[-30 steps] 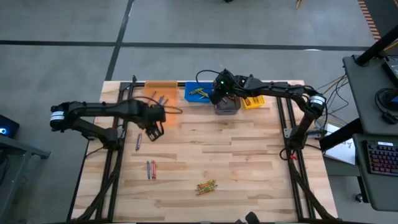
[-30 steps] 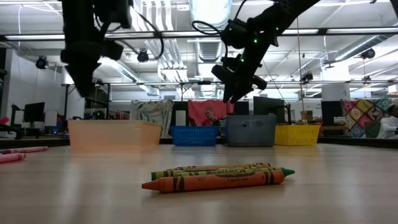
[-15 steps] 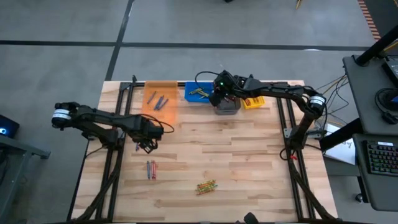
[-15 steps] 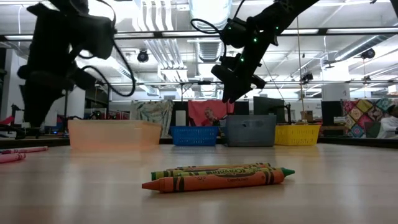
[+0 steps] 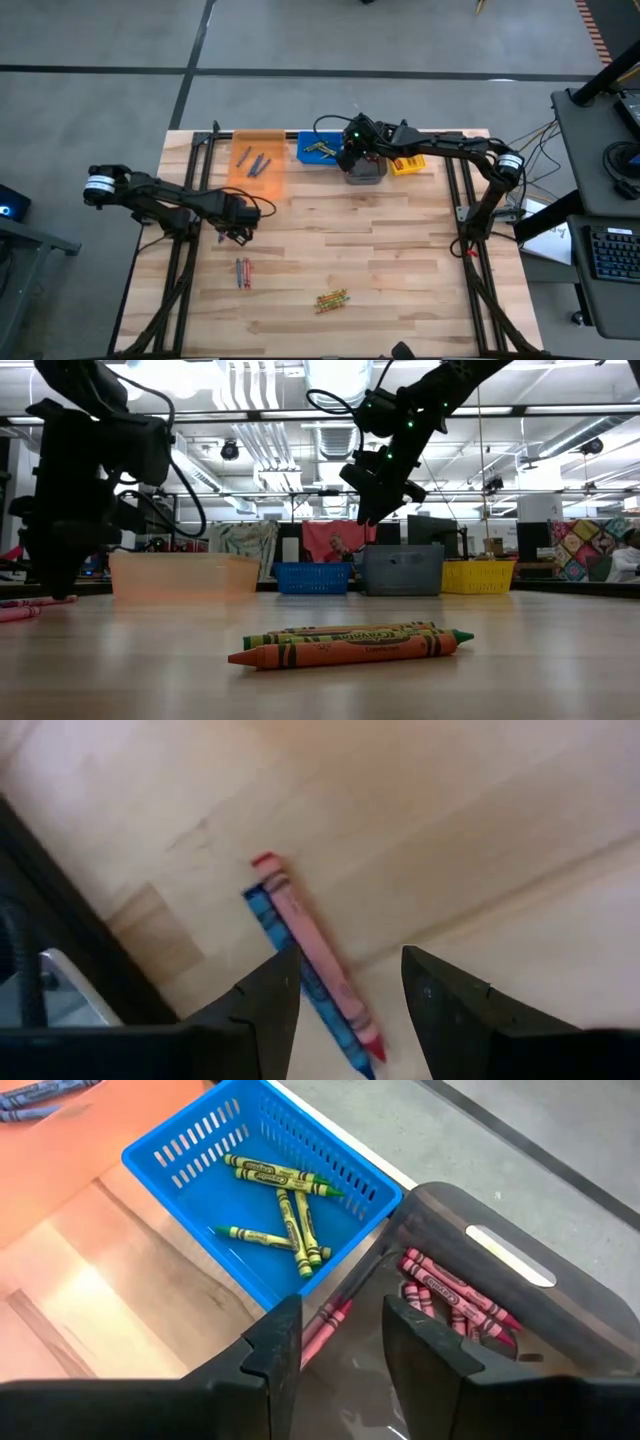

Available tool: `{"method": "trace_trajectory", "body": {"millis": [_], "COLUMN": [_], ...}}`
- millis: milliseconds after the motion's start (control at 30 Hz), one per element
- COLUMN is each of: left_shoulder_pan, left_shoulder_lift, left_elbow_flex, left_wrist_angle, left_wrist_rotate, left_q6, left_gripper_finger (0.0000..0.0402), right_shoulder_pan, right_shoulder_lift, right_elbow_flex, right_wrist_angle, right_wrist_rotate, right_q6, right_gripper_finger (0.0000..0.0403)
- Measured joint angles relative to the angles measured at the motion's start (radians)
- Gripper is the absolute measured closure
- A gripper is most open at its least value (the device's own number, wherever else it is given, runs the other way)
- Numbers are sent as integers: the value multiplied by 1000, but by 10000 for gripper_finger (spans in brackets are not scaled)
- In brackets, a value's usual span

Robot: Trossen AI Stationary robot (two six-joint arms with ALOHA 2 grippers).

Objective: Sort crayons
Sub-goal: Put the red crayon into the black bin

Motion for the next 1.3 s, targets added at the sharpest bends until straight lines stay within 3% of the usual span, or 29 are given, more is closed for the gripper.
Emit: {"method": "trace_trajectory", "body": {"millis": [633, 900, 1133, 1300], "left_shoulder_pan": [-2, -9, -9, -10], "left_shoulder_lift": [2, -2, -8, -9], "left_elbow_flex": [-22, -24, 7, 40], "left_wrist_angle": [114, 139, 47, -46], "left_wrist_rotate": [-8, 33, 44, -21], "left_q6": [-14, 1, 7, 4], "left_gripper_finger": [243, 243, 243, 243], "right_shoulder_pan": [2, 2, 2, 2], "right_shoulder_lift": [0, 0, 0, 0], "right_elbow_flex": [0, 0, 0, 0], "right_wrist_angle": [-3, -4, -4, -3], "right_wrist_rotate": [0, 0, 0, 0], "right_q6": [15, 14, 16, 16], "right_gripper_finger": [275, 273, 272, 277]}}
